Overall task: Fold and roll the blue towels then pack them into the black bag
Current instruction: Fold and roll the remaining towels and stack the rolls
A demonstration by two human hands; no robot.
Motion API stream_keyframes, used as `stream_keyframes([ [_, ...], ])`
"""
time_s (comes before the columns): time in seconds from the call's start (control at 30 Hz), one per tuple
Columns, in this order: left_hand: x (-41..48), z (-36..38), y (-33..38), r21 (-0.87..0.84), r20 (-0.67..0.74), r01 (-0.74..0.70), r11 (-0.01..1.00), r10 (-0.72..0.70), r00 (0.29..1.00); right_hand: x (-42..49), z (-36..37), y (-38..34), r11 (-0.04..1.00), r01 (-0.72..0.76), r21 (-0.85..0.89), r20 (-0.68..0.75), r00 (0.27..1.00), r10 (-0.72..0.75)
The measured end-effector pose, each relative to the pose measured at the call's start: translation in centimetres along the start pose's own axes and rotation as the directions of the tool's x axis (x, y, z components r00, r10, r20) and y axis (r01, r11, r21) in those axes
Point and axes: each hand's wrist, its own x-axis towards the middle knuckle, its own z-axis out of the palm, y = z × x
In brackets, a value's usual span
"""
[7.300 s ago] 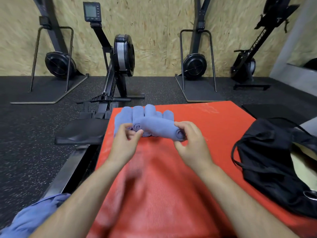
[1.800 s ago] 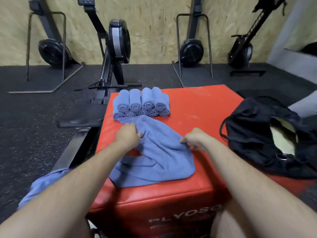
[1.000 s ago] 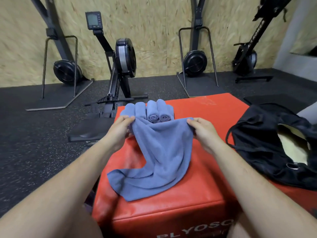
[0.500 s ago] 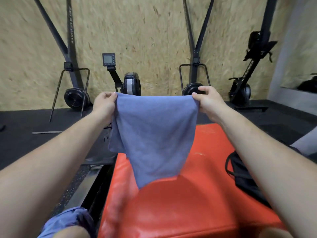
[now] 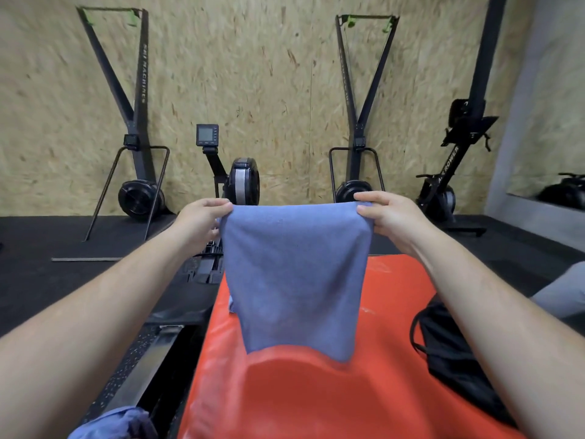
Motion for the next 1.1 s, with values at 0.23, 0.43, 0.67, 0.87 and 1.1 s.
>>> stream_keyframes([
  [0.23, -2.1, -1.0, 1.7, 0.375, 0.105, -0.227, 0.899, 0.202, 0.974, -2.7, -1.2, -1.7, 0.997, 0.045, -0.066, -0.022, 0.999, -0.046],
  [0.43, -0.7, -0.9, 1.1, 0.755, 0.110, -0.307, 0.580, 0.350, 0.930, -1.8, -0.6, -1.3, 0.814, 0.110, -0.571, 0.013, 0.992, -0.125],
  [0.67, 2.3, -0.2, -0.6, 0.751, 0.044, -0.249, 0.611, 0.331, 0.943, 1.9, 0.9, 1.7, 0.838, 0.016, -0.546, -0.075, 0.995, -0.068],
  [0.87, 3.6, -0.3, -0.2, 0.516, -0.023, -0.260, 0.816, 0.316, 0.948, 3.7, 0.8, 1.9, 0.950, 0.051, -0.309, -0.134, 0.986, -0.097],
  [1.1, 0.2, -1.8, -7.9, 0.556, 0.051, -0.191, 0.809, 0.197, 0.979, -0.5, 0.6, 9.4, 0.914, 0.008, -0.406, -0.050, 0.998, -0.031],
])
